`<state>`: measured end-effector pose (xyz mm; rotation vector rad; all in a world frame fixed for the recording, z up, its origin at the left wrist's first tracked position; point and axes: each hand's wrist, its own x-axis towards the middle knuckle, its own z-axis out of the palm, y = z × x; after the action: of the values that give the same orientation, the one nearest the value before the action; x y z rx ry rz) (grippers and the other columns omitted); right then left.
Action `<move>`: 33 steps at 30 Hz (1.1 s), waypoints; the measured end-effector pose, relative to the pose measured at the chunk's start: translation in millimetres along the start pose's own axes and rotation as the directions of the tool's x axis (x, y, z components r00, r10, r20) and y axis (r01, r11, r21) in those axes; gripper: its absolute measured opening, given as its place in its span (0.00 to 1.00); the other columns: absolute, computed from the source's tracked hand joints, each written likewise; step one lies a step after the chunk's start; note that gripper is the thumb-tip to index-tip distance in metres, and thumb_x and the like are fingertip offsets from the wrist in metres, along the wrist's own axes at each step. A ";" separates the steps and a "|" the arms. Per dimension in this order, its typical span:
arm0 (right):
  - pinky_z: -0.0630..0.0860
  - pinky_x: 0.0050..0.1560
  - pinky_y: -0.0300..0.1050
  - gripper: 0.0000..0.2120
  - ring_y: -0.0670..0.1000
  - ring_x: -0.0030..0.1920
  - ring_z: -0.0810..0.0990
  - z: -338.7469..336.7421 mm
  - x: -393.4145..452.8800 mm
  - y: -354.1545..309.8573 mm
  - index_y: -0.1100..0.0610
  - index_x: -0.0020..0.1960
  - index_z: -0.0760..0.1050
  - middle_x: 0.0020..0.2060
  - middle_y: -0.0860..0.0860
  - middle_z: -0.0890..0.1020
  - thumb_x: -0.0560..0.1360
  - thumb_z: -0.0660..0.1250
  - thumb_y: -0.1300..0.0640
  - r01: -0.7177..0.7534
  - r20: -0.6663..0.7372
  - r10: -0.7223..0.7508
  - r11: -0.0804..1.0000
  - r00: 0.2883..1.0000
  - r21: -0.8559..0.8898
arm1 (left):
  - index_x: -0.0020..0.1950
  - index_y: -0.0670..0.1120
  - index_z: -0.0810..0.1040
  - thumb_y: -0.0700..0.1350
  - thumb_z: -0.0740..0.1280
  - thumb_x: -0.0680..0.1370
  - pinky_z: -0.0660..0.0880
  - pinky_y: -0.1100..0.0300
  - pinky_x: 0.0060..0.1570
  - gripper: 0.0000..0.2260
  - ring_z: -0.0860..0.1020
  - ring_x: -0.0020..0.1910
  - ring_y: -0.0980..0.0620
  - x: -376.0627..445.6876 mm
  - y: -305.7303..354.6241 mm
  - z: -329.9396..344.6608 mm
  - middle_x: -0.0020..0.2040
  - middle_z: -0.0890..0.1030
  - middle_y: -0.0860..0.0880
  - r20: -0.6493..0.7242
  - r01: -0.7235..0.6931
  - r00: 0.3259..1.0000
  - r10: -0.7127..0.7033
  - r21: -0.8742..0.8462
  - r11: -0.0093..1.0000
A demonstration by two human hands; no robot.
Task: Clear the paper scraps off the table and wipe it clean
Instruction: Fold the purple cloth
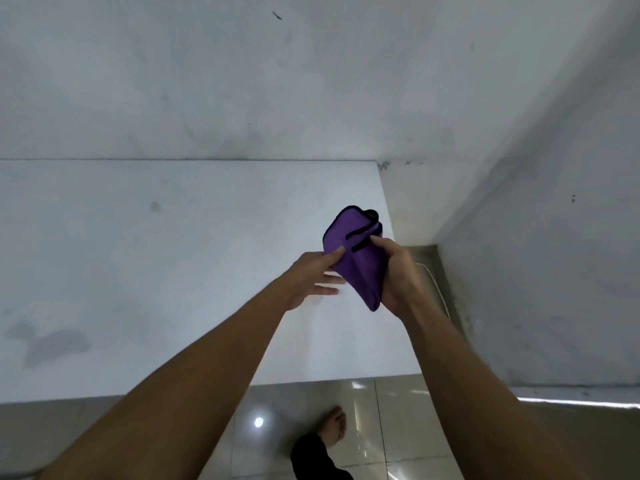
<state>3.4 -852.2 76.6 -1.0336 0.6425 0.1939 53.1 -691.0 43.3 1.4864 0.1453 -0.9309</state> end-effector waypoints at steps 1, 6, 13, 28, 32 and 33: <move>0.78 0.59 0.55 0.20 0.62 0.61 0.81 8.0 -6.6 4.1 0.62 0.65 0.77 0.58 0.59 0.83 0.78 0.64 0.52 0.017 0.015 -0.017 1.000 1.000 -0.013 | 0.62 0.43 0.80 0.56 0.70 0.79 0.82 0.49 0.55 0.19 0.85 0.52 0.47 -13.2 1.0 -6.2 0.56 0.85 0.45 -0.036 -0.060 0.998 0.059 -0.032 0.998; 0.78 0.53 0.52 0.28 0.54 0.51 0.82 53.8 -49.7 19.1 0.54 0.60 0.82 0.52 0.52 0.85 0.74 0.64 0.33 0.105 0.077 -0.085 0.948 0.993 -0.302 | 0.60 0.43 0.77 0.46 0.74 0.77 0.83 0.52 0.45 0.15 0.85 0.48 0.47 -85.0 3.3 -48.0 0.54 0.85 0.44 -0.281 -0.351 0.902 0.329 -0.030 0.936; 0.77 0.46 0.50 0.13 0.57 0.47 0.82 141.0 -110.2 55.1 0.64 0.54 0.80 0.52 0.60 0.84 0.71 0.64 0.66 0.123 0.159 -0.062 0.905 0.985 -0.408 | 0.63 0.47 0.79 0.38 0.81 0.67 0.82 0.49 0.55 0.26 0.83 0.56 0.46 -190.5 -10.8 -122.2 0.57 0.84 0.48 -0.370 -0.417 0.864 0.341 -0.146 0.897; 0.83 0.50 0.51 0.48 0.57 0.53 0.84 275.0 -92.5 75.1 0.37 0.74 0.59 0.54 0.57 0.83 0.67 0.75 0.71 0.357 0.381 -0.194 0.832 0.904 -0.423 | 0.72 0.56 0.69 0.34 0.76 0.72 0.81 0.51 0.54 0.33 0.84 0.53 0.45 -256.3 15.7 -272.7 0.58 0.81 0.44 -0.334 -0.379 0.856 0.394 0.112 0.919; 0.83 0.45 0.45 0.33 0.54 0.54 0.82 319.4 -57.9 74.7 0.52 0.66 0.76 0.55 0.52 0.81 0.63 0.79 0.68 0.503 0.461 -0.235 0.591 0.856 -0.631 | 0.59 0.47 0.81 0.34 0.79 0.67 0.80 0.59 0.44 0.23 0.82 0.42 0.49 -252.3 29.5 -319.2 0.49 0.82 0.48 -0.401 -0.283 0.790 0.463 0.431 0.857; 0.83 0.46 0.46 0.28 0.54 0.52 0.83 333.2 -48.6 75.8 0.53 0.60 0.79 0.52 0.51 0.82 0.62 0.80 0.66 0.525 0.463 -0.258 0.534 0.848 -0.662 | 0.55 0.47 0.82 0.34 0.80 0.66 0.79 0.59 0.42 0.20 0.82 0.42 0.49 -252.5 33.9 -332.7 0.46 0.83 0.49 -0.417 -0.249 0.770 0.482 0.501 0.829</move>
<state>65.5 -524.4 165.1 -1.9272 -0.0399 0.2283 56.7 -293.5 176.1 2.0643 0.0385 -0.1969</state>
